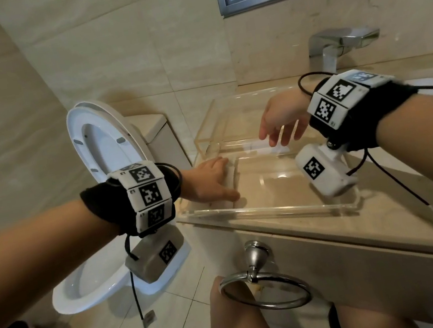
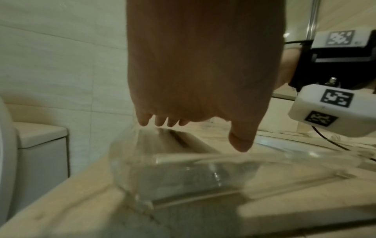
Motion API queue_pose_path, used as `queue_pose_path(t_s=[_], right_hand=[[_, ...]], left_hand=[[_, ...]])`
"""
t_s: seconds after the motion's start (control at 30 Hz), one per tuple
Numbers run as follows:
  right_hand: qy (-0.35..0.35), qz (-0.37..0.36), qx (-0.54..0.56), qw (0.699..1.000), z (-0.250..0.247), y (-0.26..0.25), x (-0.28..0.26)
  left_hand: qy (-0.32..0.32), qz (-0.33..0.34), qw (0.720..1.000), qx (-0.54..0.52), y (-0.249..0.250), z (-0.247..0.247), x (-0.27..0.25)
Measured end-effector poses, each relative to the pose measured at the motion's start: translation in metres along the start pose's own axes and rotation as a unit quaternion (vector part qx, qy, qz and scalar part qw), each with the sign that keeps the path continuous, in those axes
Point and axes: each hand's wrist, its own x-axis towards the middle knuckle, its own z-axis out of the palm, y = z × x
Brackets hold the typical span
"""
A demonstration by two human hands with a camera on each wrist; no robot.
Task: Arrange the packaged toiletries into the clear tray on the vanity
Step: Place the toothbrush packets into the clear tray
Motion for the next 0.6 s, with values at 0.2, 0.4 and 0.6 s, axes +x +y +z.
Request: queue_pose_path(t_s=[0.2,0.4,0.6], right_hand=[[0.009,-0.004,0.012,1.0,-0.01,0.016,-0.009],[0.022,0.009,0.031,0.999,-0.02,0.045,-0.02],[0.044,0.014,0.065,0.997,-0.035,0.078,-0.034]], left_hand=[[0.071,0.019,0.995,-0.064,0.023,-0.033,-0.006],[0.134,0.055,0.982,-0.124,0.063,-0.059,0.004],[0.159,0.089,0.964,-0.192,0.105,-0.077,0.026]])
